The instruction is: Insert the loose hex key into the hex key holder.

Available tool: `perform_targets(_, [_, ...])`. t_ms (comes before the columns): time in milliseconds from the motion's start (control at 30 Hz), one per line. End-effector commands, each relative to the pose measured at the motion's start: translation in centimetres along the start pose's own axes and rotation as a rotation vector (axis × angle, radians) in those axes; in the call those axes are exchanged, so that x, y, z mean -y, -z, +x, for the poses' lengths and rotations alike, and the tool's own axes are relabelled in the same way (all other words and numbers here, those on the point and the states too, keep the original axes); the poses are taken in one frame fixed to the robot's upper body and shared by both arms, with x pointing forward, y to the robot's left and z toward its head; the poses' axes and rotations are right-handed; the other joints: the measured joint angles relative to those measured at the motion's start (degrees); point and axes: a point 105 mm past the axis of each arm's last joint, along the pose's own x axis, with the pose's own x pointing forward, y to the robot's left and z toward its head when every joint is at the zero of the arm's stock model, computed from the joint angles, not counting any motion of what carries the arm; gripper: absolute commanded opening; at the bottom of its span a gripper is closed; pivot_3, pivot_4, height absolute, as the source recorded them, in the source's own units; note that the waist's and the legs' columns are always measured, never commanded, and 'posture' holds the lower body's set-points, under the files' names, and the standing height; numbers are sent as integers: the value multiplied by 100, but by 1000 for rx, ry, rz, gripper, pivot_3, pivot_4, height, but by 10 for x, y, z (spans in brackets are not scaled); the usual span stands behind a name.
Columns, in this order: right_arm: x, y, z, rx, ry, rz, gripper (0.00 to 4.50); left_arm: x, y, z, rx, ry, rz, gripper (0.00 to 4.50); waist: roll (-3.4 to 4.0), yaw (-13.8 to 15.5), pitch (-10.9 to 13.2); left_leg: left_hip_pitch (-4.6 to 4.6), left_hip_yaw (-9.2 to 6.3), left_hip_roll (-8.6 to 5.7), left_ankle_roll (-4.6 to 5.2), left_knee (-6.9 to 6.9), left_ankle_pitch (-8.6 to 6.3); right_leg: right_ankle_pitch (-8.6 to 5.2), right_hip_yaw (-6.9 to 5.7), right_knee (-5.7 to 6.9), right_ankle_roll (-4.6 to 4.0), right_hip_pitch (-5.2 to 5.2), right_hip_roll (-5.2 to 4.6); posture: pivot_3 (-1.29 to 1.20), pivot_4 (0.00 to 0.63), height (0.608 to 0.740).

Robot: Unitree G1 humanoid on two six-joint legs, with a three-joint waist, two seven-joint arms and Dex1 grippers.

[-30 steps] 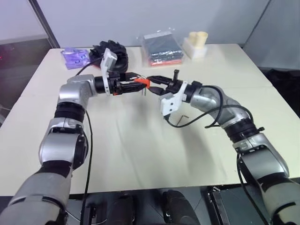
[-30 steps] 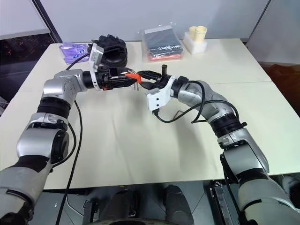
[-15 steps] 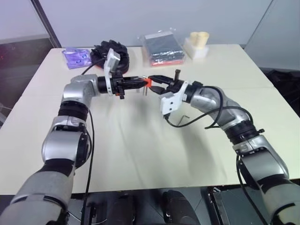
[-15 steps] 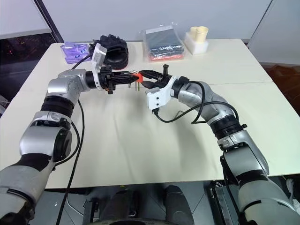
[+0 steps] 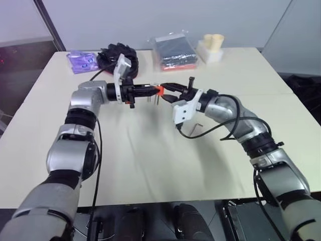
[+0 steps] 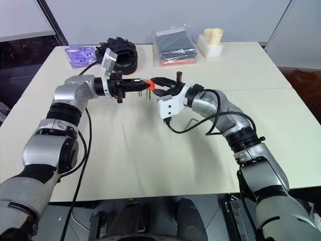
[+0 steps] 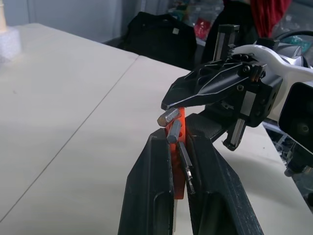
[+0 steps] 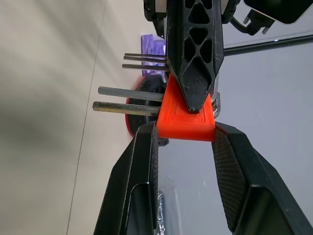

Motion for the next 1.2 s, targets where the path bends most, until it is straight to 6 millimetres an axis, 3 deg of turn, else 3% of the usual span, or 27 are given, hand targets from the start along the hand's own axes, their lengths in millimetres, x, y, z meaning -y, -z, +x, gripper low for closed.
perform_targets(33, [12, -3, -8, 12, 37, -4, 2085, -10, -23, -18, 49, -92, 54, 0, 0, -7, 0, 0, 0, 0, 0, 0, 0, 0, 0, 0, 0, 0, 0, 0, 150, 740])
perform_targets(200, [6, 15, -20, -93, -22, 4, 4474, -9, -21, -23, 21, -93, 79, 0, 0, 8, 0, 1, 0, 3, 0, -1, 0, 0, 0, 1, 0, -1, 3, 0, 150, 740])
perform_targets(300, [-2, 35, -38, -213, -69, 108, 4474, -8, -19, -27, -18, -89, 124, 0, -1, 46, 0, 0, -1, -1, 1, 3, 0, 0, 0, -2, 0, 4, 1, 0, 150, 740])
perform_targets(400, [-12, 58, -61, -419, -14, 623, 4474, -4, -19, -29, -43, -77, 176, 0, -1, 57, 0, 0, -4, 2, 2, 2, -1, 0, -1, -17, 0, 13, 2, 0, 150, 740])
perform_targets(500, [-30, 46, -71, -525, -33, 1199, 4474, 3, -21, -29, -44, -59, 204, 0, 0, 49, 0, -1, -5, 8, 2, 4, -1, 0, 0, -15, 0, 13, -1, 0, 150, 740])
perform_targets(600, [-40, 23, -73, -564, -84, 1493, 4474, 8, -19, -26, -21, -56, 206, 0, 1, 39, 0, 0, -8, 14, 2, 3, -1, 1, 5, -7, -1, 7, -8, 0, 150, 740])
perform_targets(700, [-46, 8, -76, -617, -107, 1644, 4474, 13, -14, -21, 10, -61, 191, 0, 3, 67, -1, 0, -11, 13, 3, 2, -2, 1, 4, 1, -1, 4, -10, 0, 150, 740])
perform_targets(900, [-57, -5, -77, -623, -127, 1783, 4474, 20, -2, -14, 37, -71, 159, 0, 2, 162, -1, -1, -8, 2, 3, 3, -2, 1, 5, 2, -1, 2, -22, 0, 150, 740])
perform_targets(1000, [-75, 3, -85, -714, -102, 1828, 4474, 23, 3, -12, 44, -73, 149, 0, 2, 179, -2, -1, -8, -2, 3, 4, -2, 1, 4, 2, -1, 3, -27, 0, 150, 740])
perform_targets(1200, [-85, 23, -93, -858, 1, 1858, 4474, 24, 8, -9, 52, -78, 137, 0, 2, 152, -1, 0, -6, -6, 3, 3, -2, 1, 4, 2, -1, 3, -27, 0, 150, 740])
